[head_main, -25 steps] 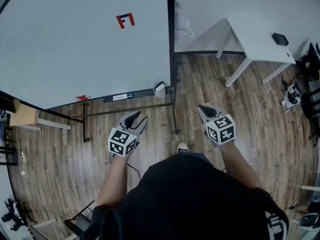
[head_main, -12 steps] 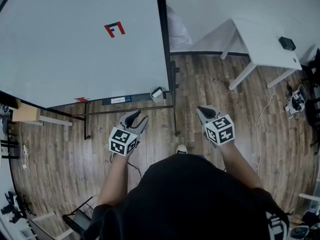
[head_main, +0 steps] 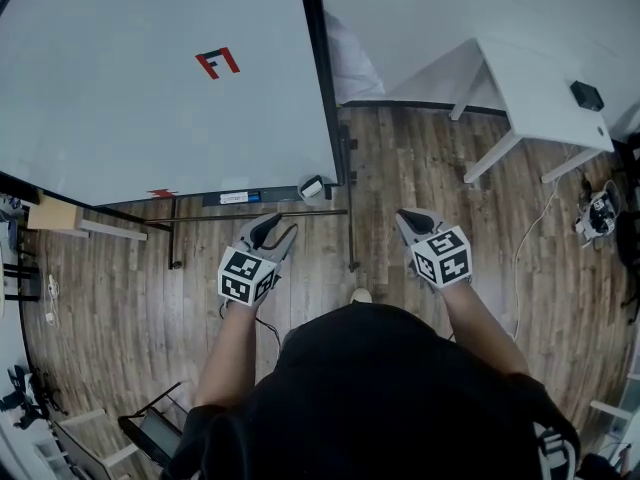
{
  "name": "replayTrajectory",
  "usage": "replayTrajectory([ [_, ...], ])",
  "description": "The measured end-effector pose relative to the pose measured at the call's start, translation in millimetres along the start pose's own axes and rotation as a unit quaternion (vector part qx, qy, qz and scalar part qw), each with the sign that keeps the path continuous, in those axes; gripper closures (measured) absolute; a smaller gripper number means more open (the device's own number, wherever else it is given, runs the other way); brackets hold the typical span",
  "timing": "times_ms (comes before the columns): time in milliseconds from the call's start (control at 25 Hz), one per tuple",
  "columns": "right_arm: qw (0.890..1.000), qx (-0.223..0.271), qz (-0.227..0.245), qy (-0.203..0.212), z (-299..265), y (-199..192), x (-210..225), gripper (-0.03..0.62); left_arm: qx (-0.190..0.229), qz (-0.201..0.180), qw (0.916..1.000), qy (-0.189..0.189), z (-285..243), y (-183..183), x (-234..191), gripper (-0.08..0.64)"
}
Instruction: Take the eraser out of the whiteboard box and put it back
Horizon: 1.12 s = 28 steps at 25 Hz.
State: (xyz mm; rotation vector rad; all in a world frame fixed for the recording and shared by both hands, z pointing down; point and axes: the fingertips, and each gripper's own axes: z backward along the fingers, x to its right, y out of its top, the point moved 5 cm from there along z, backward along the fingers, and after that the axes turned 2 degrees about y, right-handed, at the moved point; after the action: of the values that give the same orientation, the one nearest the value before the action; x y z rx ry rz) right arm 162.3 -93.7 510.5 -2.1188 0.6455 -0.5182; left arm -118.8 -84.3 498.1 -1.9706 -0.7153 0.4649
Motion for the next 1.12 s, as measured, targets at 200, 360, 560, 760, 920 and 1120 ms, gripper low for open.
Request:
replayTrajectory([
  [200, 1.0, -0.002, 0.006, 0.01, -9, 4, 8, 0.594, 0.001, 0.005, 1.0, 0.008, -7, 1, -1, 0.4],
  [360, 1.0, -0.006, 0.009, 0.019, -13, 6, 8, 0.594, 0.002, 0.005, 0.9999, 0.011, -12, 5, -2, 0.4],
  [560, 0.999, -0.013, 0.016, 0.03, -13, 5, 7, 0.594, 0.003, 0.001, 0.9999, 0.013, -15, 9, 1, 0.4],
  [760, 0.999, -0.017, 0.019, 0.033, -12, 4, 5, 0.594, 0.001, 0.0, 0.9999, 0.013, -18, 9, 2, 0.4],
  [920, 0.999, -0.023, 0.016, 0.032, -13, -1, 6, 0.594, -0.004, 0.0, 1.0, 0.009, -24, 6, 0, 0.4],
  [1120, 0.999, -0.029, 0.011, 0.026, -14, -5, 8, 0.594, -0.01, 0.001, 0.9999, 0.003, -36, 1, -5, 0.4],
])
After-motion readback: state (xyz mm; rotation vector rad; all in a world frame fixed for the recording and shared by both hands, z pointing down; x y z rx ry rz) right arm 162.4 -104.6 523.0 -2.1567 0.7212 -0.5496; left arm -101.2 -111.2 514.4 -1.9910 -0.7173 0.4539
